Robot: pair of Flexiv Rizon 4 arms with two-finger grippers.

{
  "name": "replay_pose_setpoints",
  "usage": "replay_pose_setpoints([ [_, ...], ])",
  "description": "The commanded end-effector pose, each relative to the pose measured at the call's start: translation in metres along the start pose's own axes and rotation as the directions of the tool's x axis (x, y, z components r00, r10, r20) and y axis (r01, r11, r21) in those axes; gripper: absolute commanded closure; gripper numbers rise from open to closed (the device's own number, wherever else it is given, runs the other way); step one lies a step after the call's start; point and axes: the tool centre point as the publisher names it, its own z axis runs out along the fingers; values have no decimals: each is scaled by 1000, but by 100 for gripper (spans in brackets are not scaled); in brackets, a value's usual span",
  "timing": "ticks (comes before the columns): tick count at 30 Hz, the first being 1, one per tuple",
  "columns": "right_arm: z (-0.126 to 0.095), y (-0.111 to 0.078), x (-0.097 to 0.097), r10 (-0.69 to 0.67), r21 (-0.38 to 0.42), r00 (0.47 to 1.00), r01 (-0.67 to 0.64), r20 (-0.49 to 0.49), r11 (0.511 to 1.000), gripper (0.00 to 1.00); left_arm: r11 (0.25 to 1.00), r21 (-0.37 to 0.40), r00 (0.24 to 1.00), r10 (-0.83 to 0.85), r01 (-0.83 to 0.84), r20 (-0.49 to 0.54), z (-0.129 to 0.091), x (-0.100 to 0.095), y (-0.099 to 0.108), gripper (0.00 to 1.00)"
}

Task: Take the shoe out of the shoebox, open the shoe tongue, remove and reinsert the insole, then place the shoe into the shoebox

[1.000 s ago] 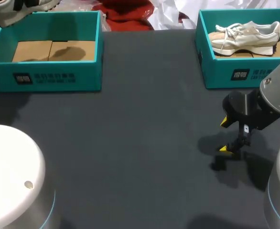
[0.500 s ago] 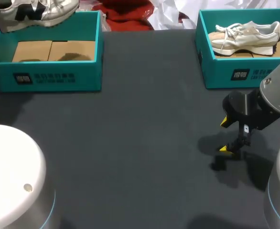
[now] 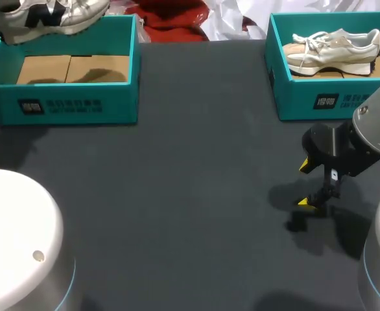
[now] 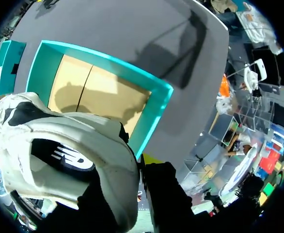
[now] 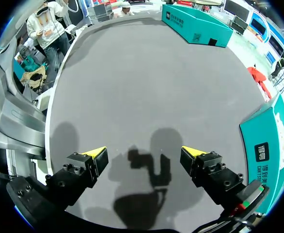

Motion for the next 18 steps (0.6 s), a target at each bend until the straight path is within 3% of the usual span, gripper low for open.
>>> replay_pose_setpoints([
  [1, 0, 0, 2, 1, 2, 1000, -1, 4, 1000, 0, 997, 67, 1000, 24, -23, -15, 11, -5, 18, 100],
  [8, 0, 0, 2, 1, 2, 1000, -1, 4, 1000, 0, 987, 115, 992, 116, -110, -47, 34, -10, 15, 100],
  [18, 0, 0, 2, 1, 2, 1000, -1, 4, 1000, 0, 987, 115, 992, 116, -110, -47, 34, -10, 15, 100],
])
